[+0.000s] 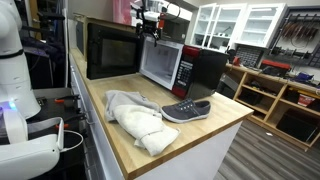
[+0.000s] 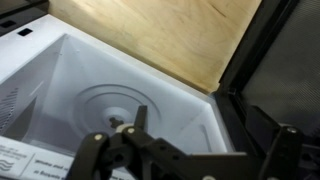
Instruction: Open the microwave then push it backwards.
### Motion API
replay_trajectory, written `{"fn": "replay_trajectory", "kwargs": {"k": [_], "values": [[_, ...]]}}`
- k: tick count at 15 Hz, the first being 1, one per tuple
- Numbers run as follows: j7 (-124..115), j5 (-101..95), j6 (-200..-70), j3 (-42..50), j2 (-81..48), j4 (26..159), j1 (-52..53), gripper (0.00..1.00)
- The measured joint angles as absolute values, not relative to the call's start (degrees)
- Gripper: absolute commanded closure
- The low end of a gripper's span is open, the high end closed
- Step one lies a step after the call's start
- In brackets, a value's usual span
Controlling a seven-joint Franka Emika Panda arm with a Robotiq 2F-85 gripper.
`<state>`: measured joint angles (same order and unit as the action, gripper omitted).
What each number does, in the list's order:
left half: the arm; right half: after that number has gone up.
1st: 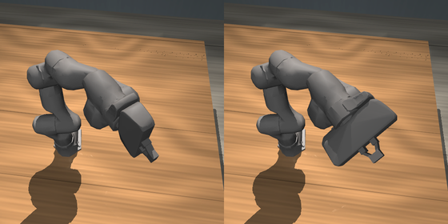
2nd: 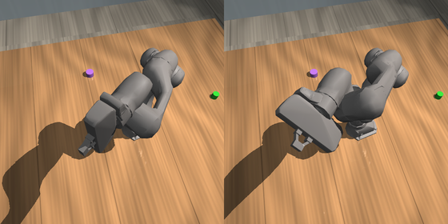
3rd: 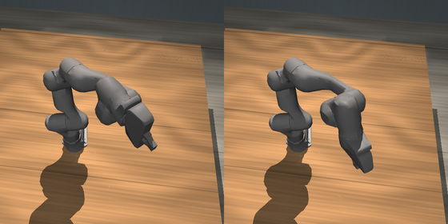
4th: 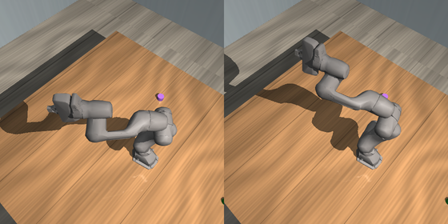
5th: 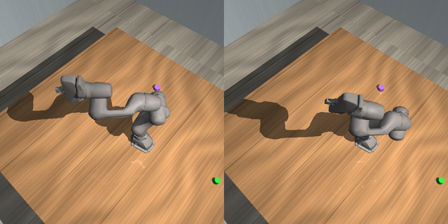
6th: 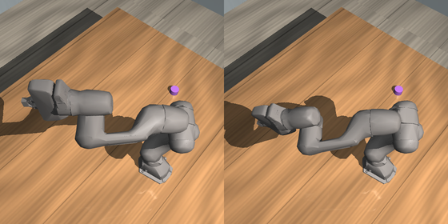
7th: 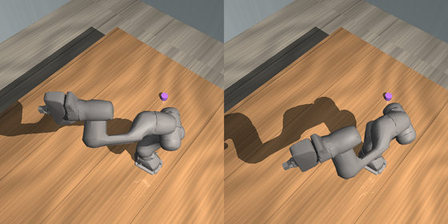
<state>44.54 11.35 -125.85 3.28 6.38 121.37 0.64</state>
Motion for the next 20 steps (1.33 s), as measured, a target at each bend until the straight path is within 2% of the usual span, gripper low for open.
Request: {"fn": "replay_trajectory", "kwargs": {"k": [7,20], "values": [[44.54,12.83,-117.96,1.16,5.6,120.56,2.75,0.0],[44.79,13.49,-117.23,0.8,5.59,117.6,2.68,0.0]]}}
